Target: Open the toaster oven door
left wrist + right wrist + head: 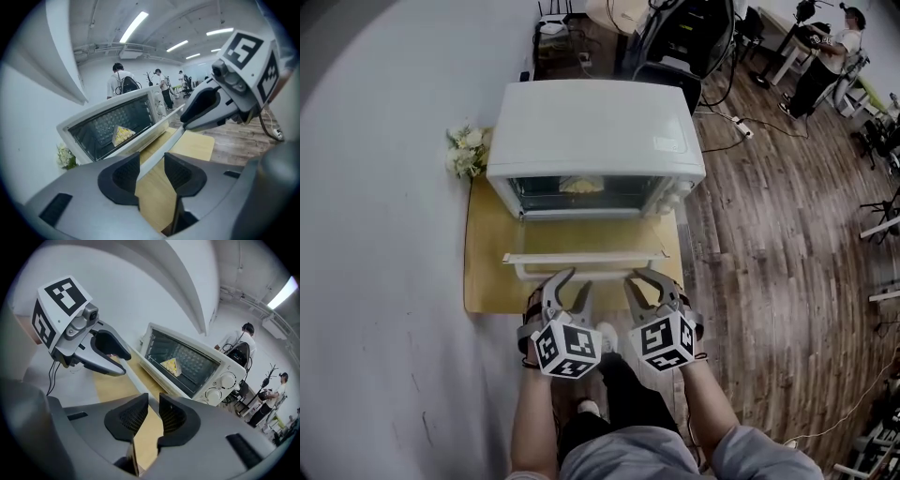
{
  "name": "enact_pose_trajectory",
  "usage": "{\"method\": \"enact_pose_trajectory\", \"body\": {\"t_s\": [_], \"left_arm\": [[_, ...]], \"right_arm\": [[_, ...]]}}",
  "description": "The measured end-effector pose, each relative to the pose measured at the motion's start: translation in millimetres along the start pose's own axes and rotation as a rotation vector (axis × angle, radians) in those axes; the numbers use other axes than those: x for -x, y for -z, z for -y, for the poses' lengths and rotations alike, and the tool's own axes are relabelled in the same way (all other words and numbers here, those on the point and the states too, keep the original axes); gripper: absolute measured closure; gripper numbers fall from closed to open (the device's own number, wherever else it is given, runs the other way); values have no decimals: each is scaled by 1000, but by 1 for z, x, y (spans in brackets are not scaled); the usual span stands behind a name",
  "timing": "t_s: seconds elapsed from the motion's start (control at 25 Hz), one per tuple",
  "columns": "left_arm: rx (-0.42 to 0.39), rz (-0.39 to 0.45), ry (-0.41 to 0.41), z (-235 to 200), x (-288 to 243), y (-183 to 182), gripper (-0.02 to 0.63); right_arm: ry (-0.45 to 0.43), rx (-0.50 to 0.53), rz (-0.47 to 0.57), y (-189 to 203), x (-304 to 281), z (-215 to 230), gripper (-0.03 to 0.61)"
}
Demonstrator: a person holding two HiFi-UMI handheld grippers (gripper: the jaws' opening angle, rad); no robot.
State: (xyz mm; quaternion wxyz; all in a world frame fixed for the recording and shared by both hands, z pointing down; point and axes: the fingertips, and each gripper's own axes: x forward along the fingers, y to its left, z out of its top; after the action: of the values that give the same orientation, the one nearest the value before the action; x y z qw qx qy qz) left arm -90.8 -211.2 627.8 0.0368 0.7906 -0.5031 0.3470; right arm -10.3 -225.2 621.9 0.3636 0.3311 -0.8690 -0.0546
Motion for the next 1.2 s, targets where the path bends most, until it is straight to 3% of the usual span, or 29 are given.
{"method": "enact_pose_trajectory", "body": {"t_s": [0.32, 0.72, 0.88, 1.2], "left_arm": [[226, 136, -7, -2, 3, 8, 477], [302, 221, -70, 4, 4, 23, 501], [392, 240, -115, 4, 5, 36, 596], [376, 251, -174, 16, -1, 55, 598]], "right_arm": [[35, -126, 92, 10, 0, -5, 538], [103, -263, 185, 24, 0, -12, 561], [124, -292, 191, 34, -3, -19, 569], [178, -330, 224, 52, -9, -31, 569]]}}
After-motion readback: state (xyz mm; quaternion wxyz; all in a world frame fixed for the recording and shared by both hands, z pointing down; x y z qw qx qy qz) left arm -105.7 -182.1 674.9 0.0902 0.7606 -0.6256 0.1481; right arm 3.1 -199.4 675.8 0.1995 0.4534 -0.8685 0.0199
